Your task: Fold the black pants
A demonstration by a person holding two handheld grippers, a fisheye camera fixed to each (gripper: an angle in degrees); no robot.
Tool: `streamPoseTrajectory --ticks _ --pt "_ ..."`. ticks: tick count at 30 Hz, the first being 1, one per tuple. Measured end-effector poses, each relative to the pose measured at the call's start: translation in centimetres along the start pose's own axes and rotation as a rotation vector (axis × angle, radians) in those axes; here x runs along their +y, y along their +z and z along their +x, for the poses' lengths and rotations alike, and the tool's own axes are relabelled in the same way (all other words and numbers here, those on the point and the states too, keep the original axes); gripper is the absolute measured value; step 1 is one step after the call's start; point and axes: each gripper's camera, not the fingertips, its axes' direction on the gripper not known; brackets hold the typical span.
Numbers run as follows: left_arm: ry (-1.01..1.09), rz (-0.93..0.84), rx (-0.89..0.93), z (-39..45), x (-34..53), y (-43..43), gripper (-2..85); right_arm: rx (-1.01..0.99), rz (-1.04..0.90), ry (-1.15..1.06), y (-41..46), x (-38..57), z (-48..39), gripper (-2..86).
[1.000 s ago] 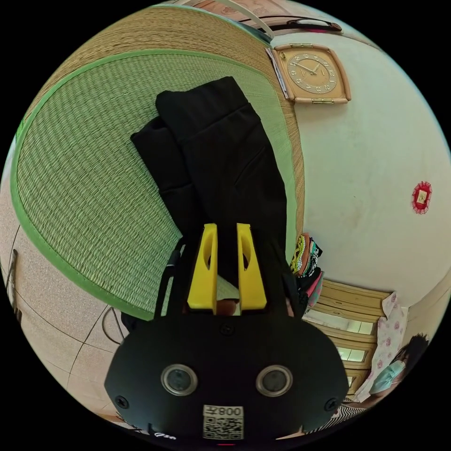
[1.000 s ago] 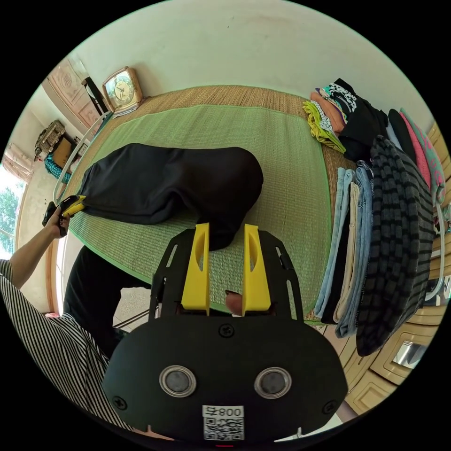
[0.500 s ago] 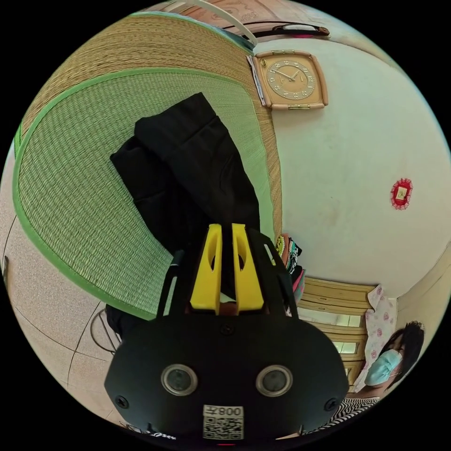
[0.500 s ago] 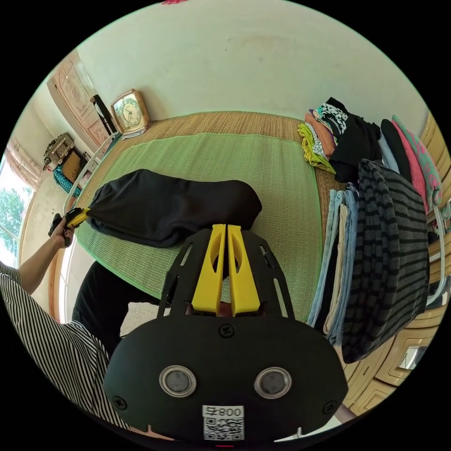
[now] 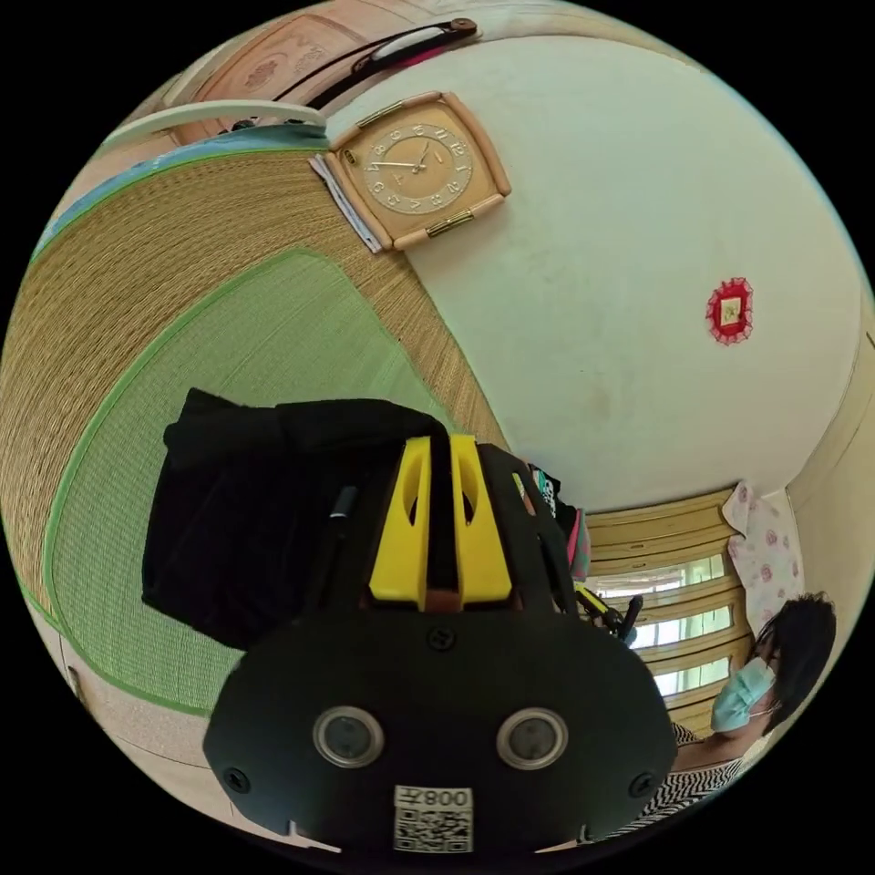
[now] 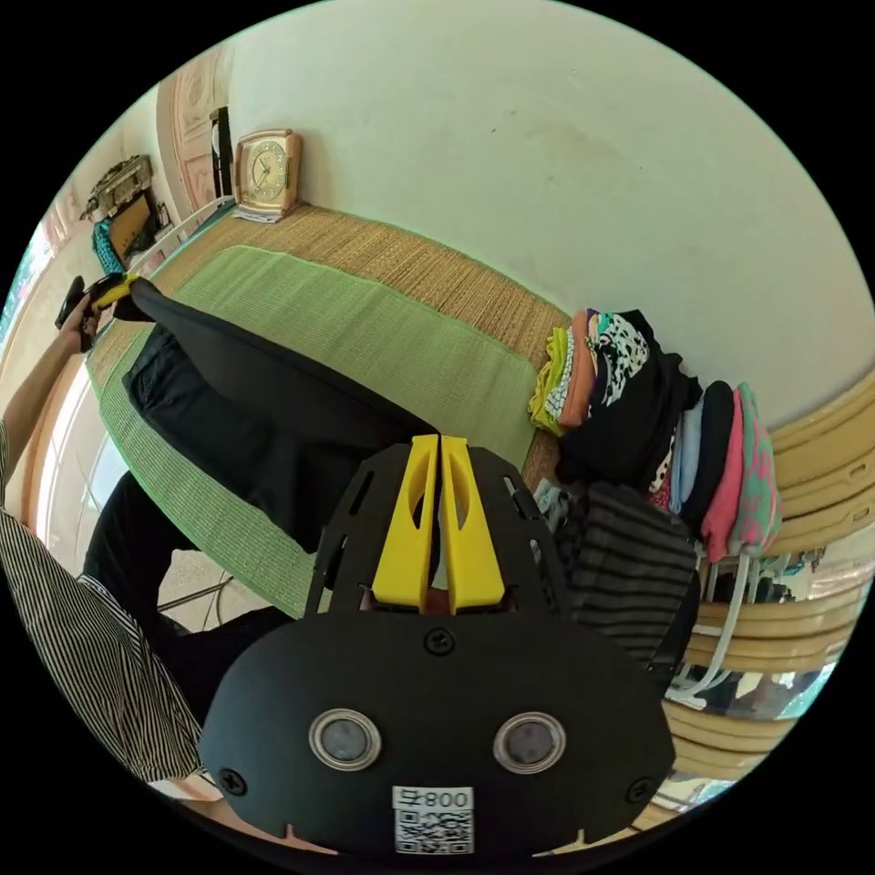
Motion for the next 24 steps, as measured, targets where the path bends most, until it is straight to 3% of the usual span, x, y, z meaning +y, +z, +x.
streamPoseTrajectory --ticks 5,11,15,20,24 --pt "0.042 -0.013 -0.292 1.5 -3.9 7.9 8.2 0.137 -0.283 0.067 5.4 -12.8 7.3 -0.3" --pt "0.151 -0.144 -0.172 -4.7 2.4 13.7 9.6 0.036 -0.184 0.060 9.8 -11.0 7.0 0.3" --pt "0.104 -0.266 -0.290 -11.7 11.8 15.4 10.2 -0.189 -0.203 0.229 15.0 -2.3 8.2 4.0" --pt "-0.076 -0.232 -0.396 -18.4 21.2 15.5 11.9 -0.597 -0.101 0.498 18.0 7.0 10.1 7.9" --pt "-0.225 -0.163 -0.293 -22.8 25.9 18.6 12.5 -0.830 0.010 0.699 20.3 12.0 10.7 8.6"
